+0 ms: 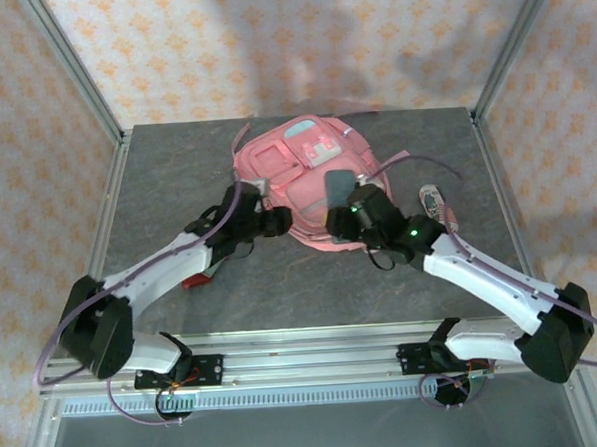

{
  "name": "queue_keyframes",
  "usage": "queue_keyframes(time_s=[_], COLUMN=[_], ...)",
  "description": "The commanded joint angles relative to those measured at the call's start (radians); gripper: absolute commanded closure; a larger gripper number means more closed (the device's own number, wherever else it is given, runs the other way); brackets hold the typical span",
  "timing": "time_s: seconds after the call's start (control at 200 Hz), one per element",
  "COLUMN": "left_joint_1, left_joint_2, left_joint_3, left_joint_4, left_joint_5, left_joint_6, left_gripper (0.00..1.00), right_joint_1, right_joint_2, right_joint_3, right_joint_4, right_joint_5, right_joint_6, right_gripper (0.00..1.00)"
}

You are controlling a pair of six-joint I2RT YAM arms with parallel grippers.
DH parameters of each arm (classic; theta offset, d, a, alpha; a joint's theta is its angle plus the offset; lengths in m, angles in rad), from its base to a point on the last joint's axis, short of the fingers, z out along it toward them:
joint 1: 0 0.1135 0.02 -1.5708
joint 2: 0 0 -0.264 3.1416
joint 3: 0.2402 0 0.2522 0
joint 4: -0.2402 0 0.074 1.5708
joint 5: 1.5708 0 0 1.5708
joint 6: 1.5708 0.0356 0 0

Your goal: Pack the student bag

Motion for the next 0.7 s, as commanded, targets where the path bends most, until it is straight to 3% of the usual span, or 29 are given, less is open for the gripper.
queue_keyframes(time_s=[0.0,0.12,0.38,0.691], left_joint_1=[-0.062,-0.117,-0.198,-0.224], left_joint_2=[0.118,0.276,0.581,0.74], left_joint_3=[0.143,0.308,0.627,0.765], left_joint_4=[-0.06,-0.106,-0.246,-0.276], left_joint_5=[-0.067,-0.093,-0.263,-0.477], left_joint_6=[0.161,0.25,0.42,0.515], left_gripper=[0.34,0.33,0.31,0.34], right_joint_1=[-0.082,-0.184,-0.403,-0.468], right_joint_2=[-0.062,-0.104,-0.153,-0.172], right_joint_3=[-0.018,-0.042,-0.083,-0.125], right_joint_4=[-0.039,-0.05,-0.033,0.0], right_joint_5=[0.008,-0.005,-0.093,-0.164], right_joint_6=[-0.021,-0.046,-0.089,-0.094], right_gripper=[0.55,0.55,0.55,0.55])
